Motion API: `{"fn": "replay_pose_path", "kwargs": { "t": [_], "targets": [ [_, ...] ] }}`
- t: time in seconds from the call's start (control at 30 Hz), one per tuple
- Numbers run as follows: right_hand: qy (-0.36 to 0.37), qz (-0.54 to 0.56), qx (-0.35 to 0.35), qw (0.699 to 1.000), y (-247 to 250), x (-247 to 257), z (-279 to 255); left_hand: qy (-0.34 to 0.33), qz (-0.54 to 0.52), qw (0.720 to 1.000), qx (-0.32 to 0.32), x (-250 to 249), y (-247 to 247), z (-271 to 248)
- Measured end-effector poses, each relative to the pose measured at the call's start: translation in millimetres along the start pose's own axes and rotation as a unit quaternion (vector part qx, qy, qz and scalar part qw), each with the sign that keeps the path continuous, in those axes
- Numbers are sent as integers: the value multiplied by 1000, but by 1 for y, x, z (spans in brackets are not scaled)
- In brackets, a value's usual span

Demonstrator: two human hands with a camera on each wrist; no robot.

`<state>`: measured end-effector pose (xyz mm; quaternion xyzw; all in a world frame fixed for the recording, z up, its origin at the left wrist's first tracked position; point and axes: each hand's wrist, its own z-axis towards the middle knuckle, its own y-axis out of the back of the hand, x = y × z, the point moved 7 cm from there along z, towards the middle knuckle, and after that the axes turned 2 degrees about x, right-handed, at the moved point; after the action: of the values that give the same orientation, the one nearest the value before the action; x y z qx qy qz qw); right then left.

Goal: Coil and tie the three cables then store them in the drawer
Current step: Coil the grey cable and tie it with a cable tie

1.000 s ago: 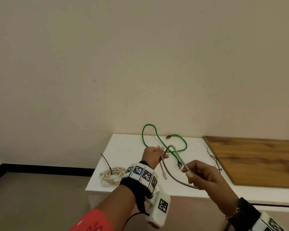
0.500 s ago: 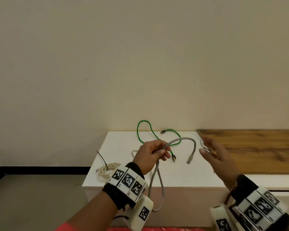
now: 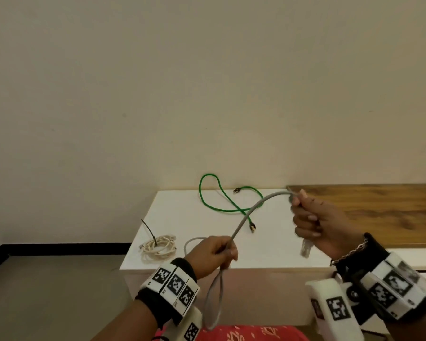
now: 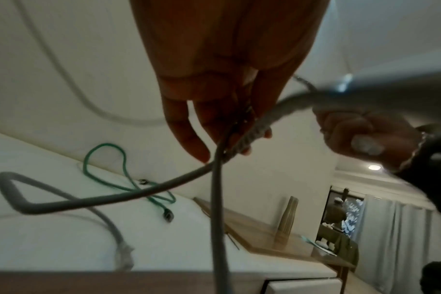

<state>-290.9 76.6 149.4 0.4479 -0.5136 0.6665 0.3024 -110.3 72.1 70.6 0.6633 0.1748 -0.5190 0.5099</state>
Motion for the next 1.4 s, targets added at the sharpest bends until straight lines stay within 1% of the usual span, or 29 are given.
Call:
{"fn": "replay_pose_path", "kwargs": {
  "t": [0.1, 0.13, 0.2, 0.27, 0.3, 0.33, 0.4, 0.43, 0.47, 0.5, 0.53, 0.6, 0.67, 0.7, 0.73, 0.83, 0.87, 0.93, 0.97, 1.0, 1.03, 1.07, 1.13, 1.2, 1.23, 1.3, 1.33, 1.37, 1.4],
  "targets": [
    [23, 34, -23, 999, 12, 26, -3, 46, 14, 999, 23, 25, -8, -8],
    [25, 43, -24, 998, 14, 31, -4, 52, 24, 998, 26, 32, -9, -9],
    [19, 62, -11, 998, 14, 30, -5, 53, 47, 997, 40, 32, -12, -10],
    [4, 70, 10, 998, 6, 22, -4, 39, 79, 996, 30, 23, -6, -6],
    [-5, 62, 14, 998, 4, 18, -4, 32, 53, 998, 9, 14, 0, -4],
    [-15, 47, 15, 999, 1, 14, -3, 30, 12, 999, -26, 5, 10, -2],
    [-24, 27, 21, 999, -4, 10, -3, 31, -26, 992, -116, -9, 36, -3],
    [-25, 29, 30, 999, -6, 9, -3, 30, -34, 987, -152, -15, 47, -5],
    [-27, 37, 44, 998, -9, 8, -3, 27, -44, 984, -169, -20, 54, -6],
    [-27, 48, 65, 996, -13, 7, -3, 32, -45, 984, -168, -22, 57, -7],
    [-27, 61, 92, 994, -18, 6, -4, 48, -41, 986, -152, -24, 54, -9],
    [-20, 80, 139, 987, -26, 7, -6, 114, -50, 988, -87, -18, 36, -13],
    [-7, 85, 155, 984, -30, 9, -6, 183, -106, 977, -9, -9, 11, -21],
    [1, 84, 157, 984, -31, 10, -6, 207, -157, 965, 25, -6, 0, -25],
    [7, 85, 157, 984, -30, 10, -5, 226, -218, 948, 50, -3, -10, -28],
    [21, 90, 164, 982, -28, 11, -3, 279, -363, 884, 95, 11, -27, -38],
    [26, 91, 167, 981, -26, 11, -2, 293, -398, 862, 115, 14, -32, -42],
    [33, 93, 174, 980, -25, 11, -2, 314, -439, 822, 181, 14, -45, -50],
    [37, 91, 172, 980, -25, 11, -2, 312, -443, 811, 221, 11, -52, -53],
    [41, 82, 165, 982, -25, 11, -2, 302, -434, 810, 253, 7, -55, -56],
    [45, 69, 156, 984, -25, 10, -1, 291, -419, 817, 267, 6, -56, -58],
    [47, 57, 148, 986, -24, 9, -1, 286, -405, 828, 263, 5, -54, -57],
    [48, 44, 141, 988, -23, 6, -1, 294, -404, 844, 195, 8, -44, -53],
    [43, 38, 135, 989, -19, 5, 0, 303, -395, 863, 89, 12, -27, -48],
    [36, 35, 124, 991, -16, 6, 1, 305, -367, 879, 20, 16, -16, -46],
    [16, 18, 94, 995, -6, 8, 2, 288, -256, 911, -145, 27, 15, -48],
    [5, 11, 80, 997, 0, 9, 3, 260, -167, 923, -229, 28, 33, -50],
    [-6, 9, 74, 997, 6, 10, 4, 223, -56, 926, -300, 23, 49, -54],
    [-17, 4, 71, 997, 12, 13, 5, 189, 57, 917, -348, 15, 61, -58]
  ]
}}
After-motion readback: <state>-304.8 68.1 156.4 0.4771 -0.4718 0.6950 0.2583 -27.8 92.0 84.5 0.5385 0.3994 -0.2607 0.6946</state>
